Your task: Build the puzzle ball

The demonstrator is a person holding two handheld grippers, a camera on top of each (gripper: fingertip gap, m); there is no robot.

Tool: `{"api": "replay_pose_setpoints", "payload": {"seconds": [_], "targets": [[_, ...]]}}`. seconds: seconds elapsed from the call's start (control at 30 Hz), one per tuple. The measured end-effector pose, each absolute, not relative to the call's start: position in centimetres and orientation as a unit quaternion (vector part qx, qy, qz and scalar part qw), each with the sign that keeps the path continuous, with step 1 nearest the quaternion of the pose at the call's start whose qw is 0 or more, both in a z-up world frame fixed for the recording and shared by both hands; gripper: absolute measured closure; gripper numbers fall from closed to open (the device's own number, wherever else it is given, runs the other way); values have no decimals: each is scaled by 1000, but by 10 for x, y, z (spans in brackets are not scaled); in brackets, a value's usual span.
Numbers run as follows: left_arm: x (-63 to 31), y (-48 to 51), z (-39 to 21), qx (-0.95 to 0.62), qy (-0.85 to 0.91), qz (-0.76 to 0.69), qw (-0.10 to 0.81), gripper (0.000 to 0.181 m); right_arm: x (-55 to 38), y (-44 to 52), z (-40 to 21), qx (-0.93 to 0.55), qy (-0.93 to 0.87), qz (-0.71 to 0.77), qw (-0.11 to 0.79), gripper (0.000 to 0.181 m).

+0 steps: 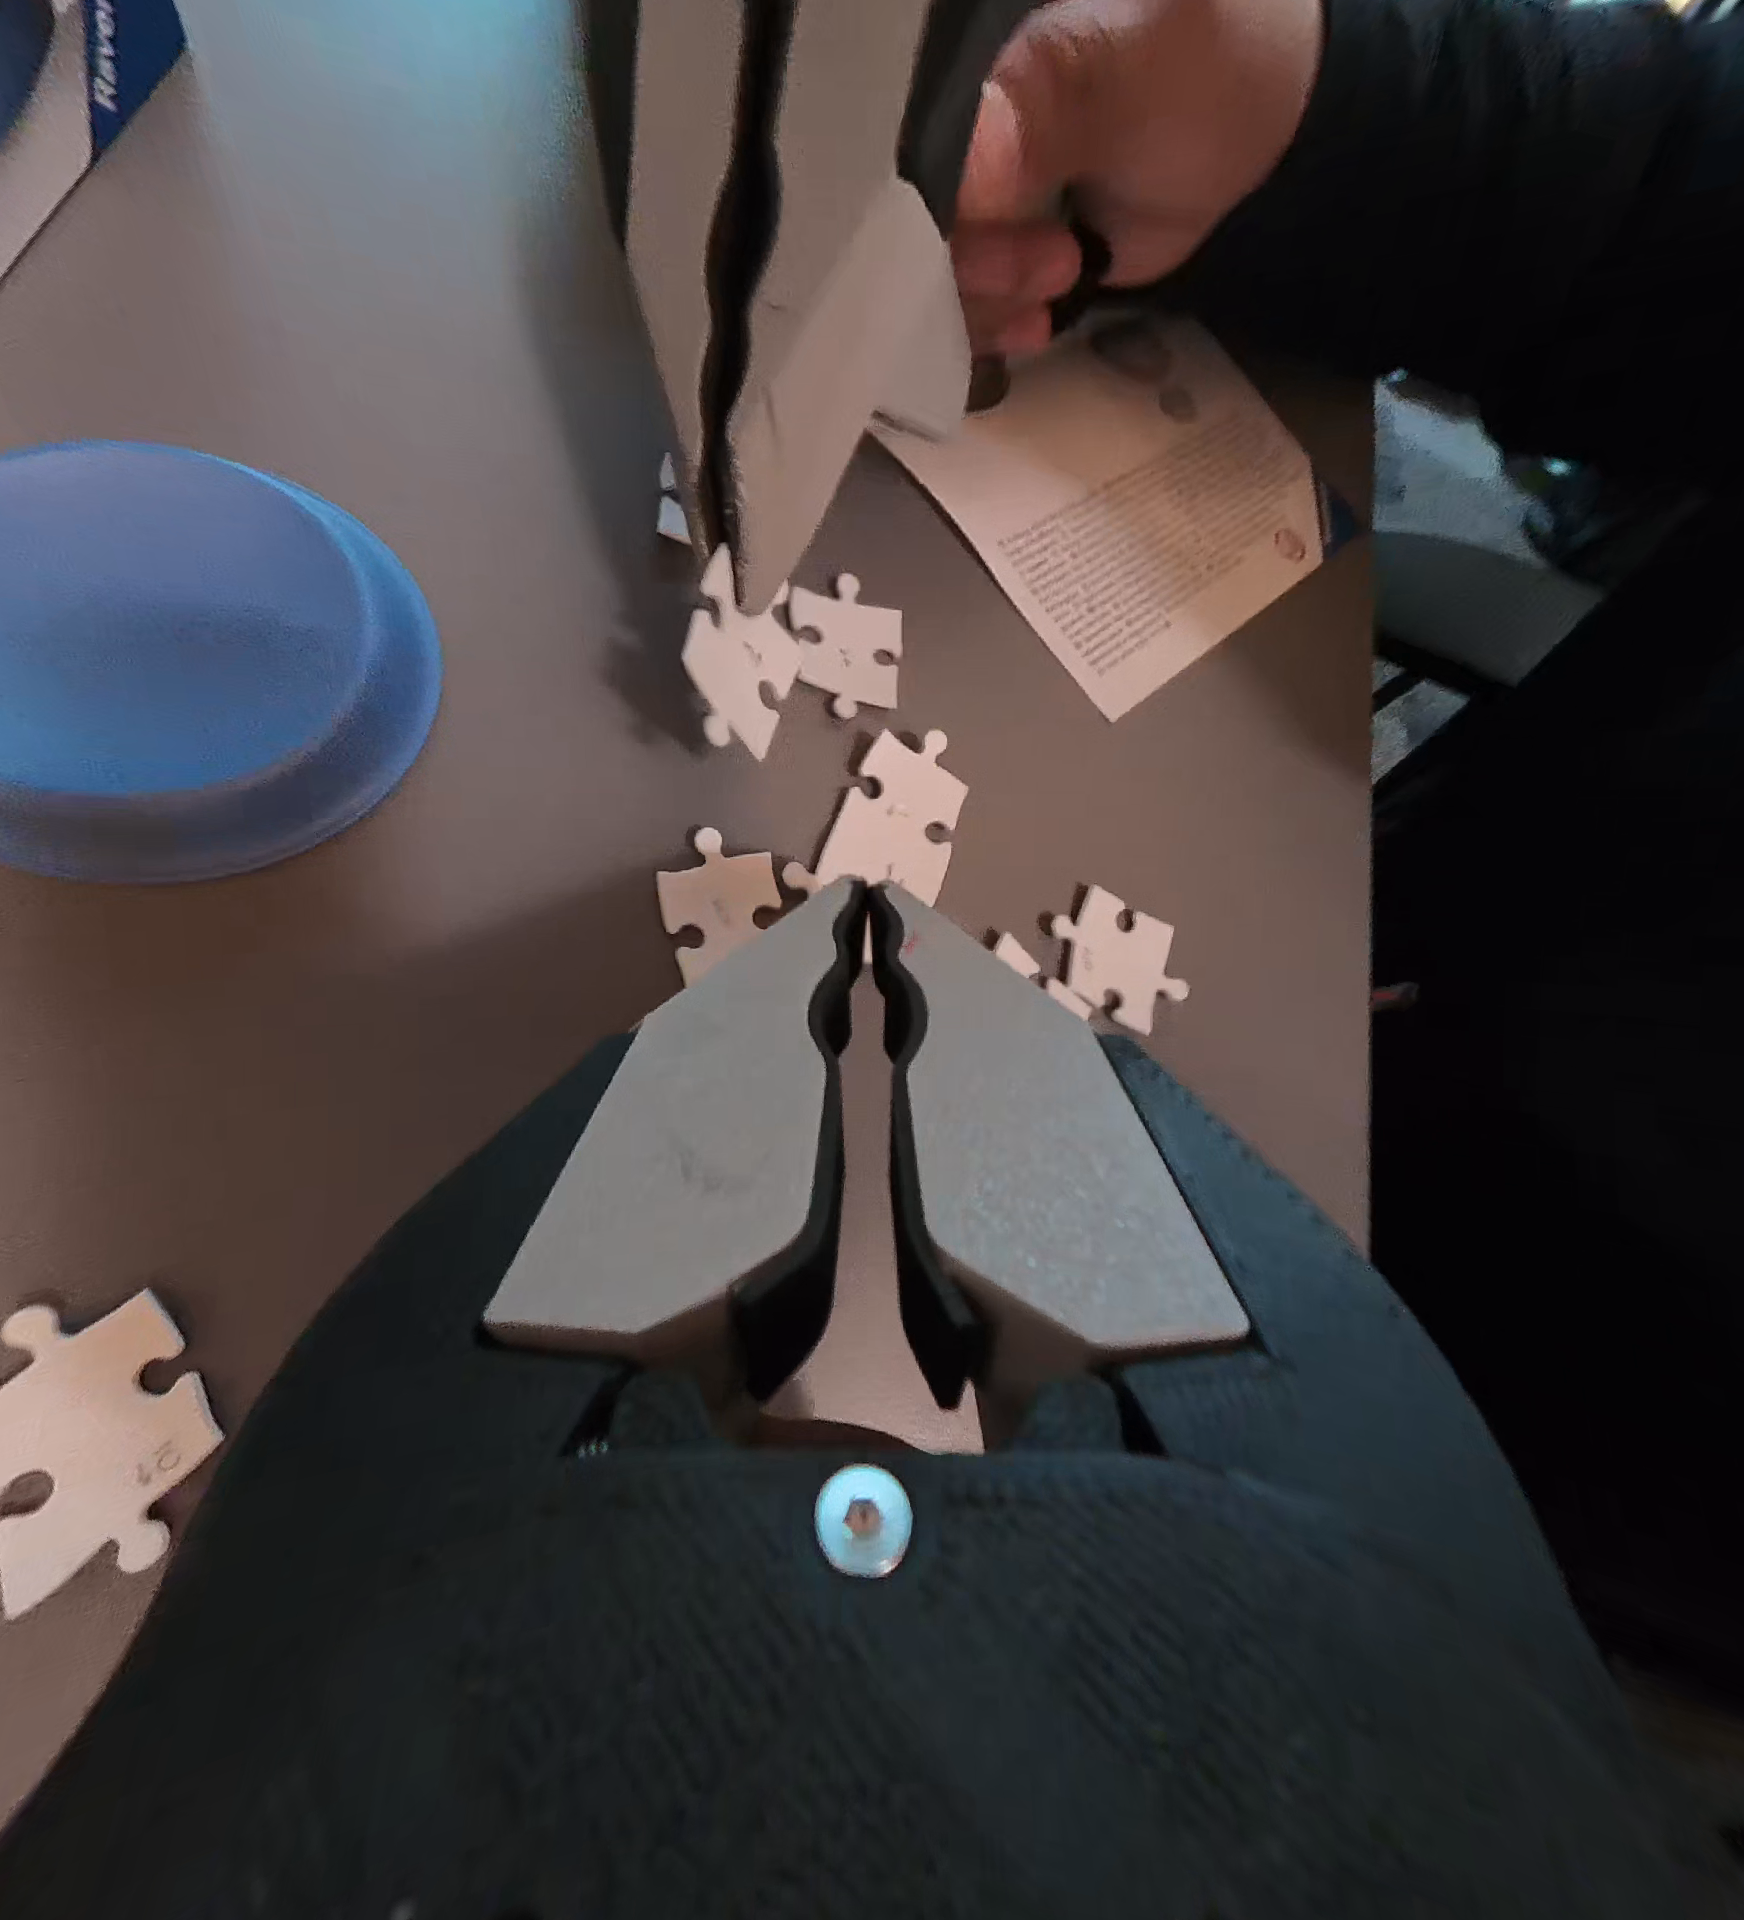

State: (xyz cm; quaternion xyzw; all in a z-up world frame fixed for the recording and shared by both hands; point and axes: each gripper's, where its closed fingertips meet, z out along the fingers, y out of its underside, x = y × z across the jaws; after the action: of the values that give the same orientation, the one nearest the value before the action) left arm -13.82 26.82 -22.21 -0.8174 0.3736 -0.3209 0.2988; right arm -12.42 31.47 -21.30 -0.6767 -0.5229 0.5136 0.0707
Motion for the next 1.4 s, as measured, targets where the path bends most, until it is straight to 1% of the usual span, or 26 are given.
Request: {"api": "replay_pose_setpoints", "payload": {"seconds": [0.17, 0.67, 0.9, 1.27, 1.4], "targets": [[-131, 258, -245, -824, 419, -278, 262, 181, -127, 309, -218, -680, -524, 509, 61, 181], [-118, 263, -245, -810, 442, -252, 292, 181, -135, 293, -231, -681, -537, 496, 35, 181], [-128, 267, -245, -805, 459, -215, 307, 181, -128, 309, -218, -681, -532, 500, 56, 181], [-122, 261, -245, -804, 459, -238, 293, 181, -128, 308, -218, -691, -521, 497, 65, 181], [-126, 261, -243, -808, 460, -218, 297, 181, -127, 311, -220, -694, -517, 498, 62, 181]]}}
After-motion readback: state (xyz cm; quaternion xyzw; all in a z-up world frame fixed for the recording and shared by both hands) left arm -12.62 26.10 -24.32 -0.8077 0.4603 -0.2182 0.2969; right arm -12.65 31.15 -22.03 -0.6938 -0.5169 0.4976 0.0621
